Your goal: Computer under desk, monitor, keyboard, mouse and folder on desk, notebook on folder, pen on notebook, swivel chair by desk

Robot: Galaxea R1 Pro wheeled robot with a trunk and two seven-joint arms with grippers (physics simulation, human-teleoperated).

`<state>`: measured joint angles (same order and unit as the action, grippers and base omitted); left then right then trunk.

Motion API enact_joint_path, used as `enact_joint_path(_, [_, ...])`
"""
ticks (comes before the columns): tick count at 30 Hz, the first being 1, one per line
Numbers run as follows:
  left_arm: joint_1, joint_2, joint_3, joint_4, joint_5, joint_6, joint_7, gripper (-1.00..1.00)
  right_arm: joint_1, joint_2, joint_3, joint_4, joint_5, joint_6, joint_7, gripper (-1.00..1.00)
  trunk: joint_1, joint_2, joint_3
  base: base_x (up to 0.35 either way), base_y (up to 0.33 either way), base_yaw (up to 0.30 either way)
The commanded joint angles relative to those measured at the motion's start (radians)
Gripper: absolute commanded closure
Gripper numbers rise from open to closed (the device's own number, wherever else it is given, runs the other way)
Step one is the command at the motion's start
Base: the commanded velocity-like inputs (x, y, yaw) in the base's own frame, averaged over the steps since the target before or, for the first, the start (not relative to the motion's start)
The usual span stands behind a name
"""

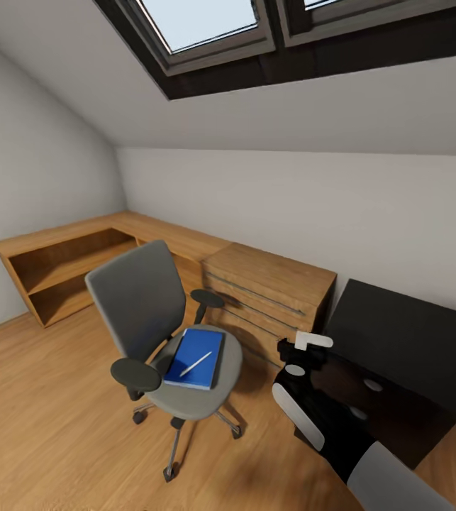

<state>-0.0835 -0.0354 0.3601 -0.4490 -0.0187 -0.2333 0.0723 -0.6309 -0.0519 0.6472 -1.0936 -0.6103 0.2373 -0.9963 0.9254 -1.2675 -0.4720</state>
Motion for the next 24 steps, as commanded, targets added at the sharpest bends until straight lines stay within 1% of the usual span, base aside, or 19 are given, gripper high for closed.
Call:
enact_joint_path(1, [-0.001, -0.001, 0.011, 0.0, -0.002, -0.003, 0.001, -1.0, -0.001, -0.002, 0.003, -0.002, -0.004, 0.01, -0.007, -1.0, 0.0, -0.001, -0.001, 0.0, 0.0, 0.277])
enact_joint_path(4, [-0.001, 0.0, 0.029, -0.002, -0.001, -0.003, 0.002, -1.0, -0.001, -0.002, 0.003, 0.001, -0.004, 0.011, -0.004, -1.0, 0.0, -0.001, -0.002, 0.0, 0.0, 0.277])
enact_joint_path(12, [-0.001, 0.003, 0.046, 0.0, -0.001, -0.001, 0.003, -1.0, -0.001, -0.001, 0.004, 0.004, -0.005, 0.01, -0.001, -1.0, 0.0, -0.001, -0.004, 0.0, 0.0, 0.277])
enact_joint_path(14, [-0.001, 0.025, 0.055, 0.008, -0.001, -0.001, 0.003, -1.0, -0.001, 0.0, 0.007, 0.004, -0.006, 0.01, -0.001, -1.0, 0.0, -0.001, -0.005, 0.0, 0.0, 0.277])
enact_joint_path(15, [-0.001, 0.059, 0.069, 0.02, 0.0, -0.002, 0.002, -1.0, -0.001, 0.004, 0.015, 0.004, -0.006, 0.01, -0.001, -1.0, 0.0, -0.001, -0.005, 0.0, 0.0, 0.277])
enact_joint_path(17, [-0.001, 0.08, 0.081, 0.03, 0.001, -0.001, 0.002, -1.0, -0.001, 0.007, 0.023, 0.005, -0.006, 0.01, -0.001, -1.0, 0.0, -0.001, -0.006, 0.0, 0.0, 0.277])
enact_joint_path(18, [-0.001, 0.096, 0.096, 0.042, 0.002, -0.001, 0.0, -1.0, -0.001, 0.009, 0.032, 0.005, -0.006, 0.01, -0.002, -1.0, 0.0, -0.001, -0.006, 0.0, 0.005, 0.277])
enact_joint_path(20, [-0.001, 0.108, 0.114, 0.054, 0.003, 0.0, -0.003, -1.0, -0.001, 0.01, 0.039, 0.005, -0.006, 0.01, -0.002, -1.0, 0.0, -0.001, -0.007, 0.0, 0.021, 0.277])
enact_joint_path(21, [-0.001, 0.119, 0.133, 0.062, 0.005, 0.0, -0.005, -1.0, -0.001, 0.011, 0.045, 0.005, -0.007, 0.01, -0.003, -1.0, 0.0, -0.001, -0.007, 0.0, 0.046, 0.277])
enact_joint_path(22, [-0.001, 0.133, 0.16, 0.071, 0.006, 0.0, -0.008, -1.0, -0.001, 0.013, 0.052, 0.005, -0.007, 0.01, -0.003, -1.0, 0.0, -0.001, -0.008, 0.022, 0.028, 0.277])
enact_joint_path(24, [-0.001, 0.139, 0.167, 0.071, 0.006, 0.001, -0.007, -1.0, -0.001, 0.015, 0.054, 0.005, -0.008, 0.011, -0.004, -1.0, 0.0, -0.001, -0.008, 0.035, 0.02, 0.277])
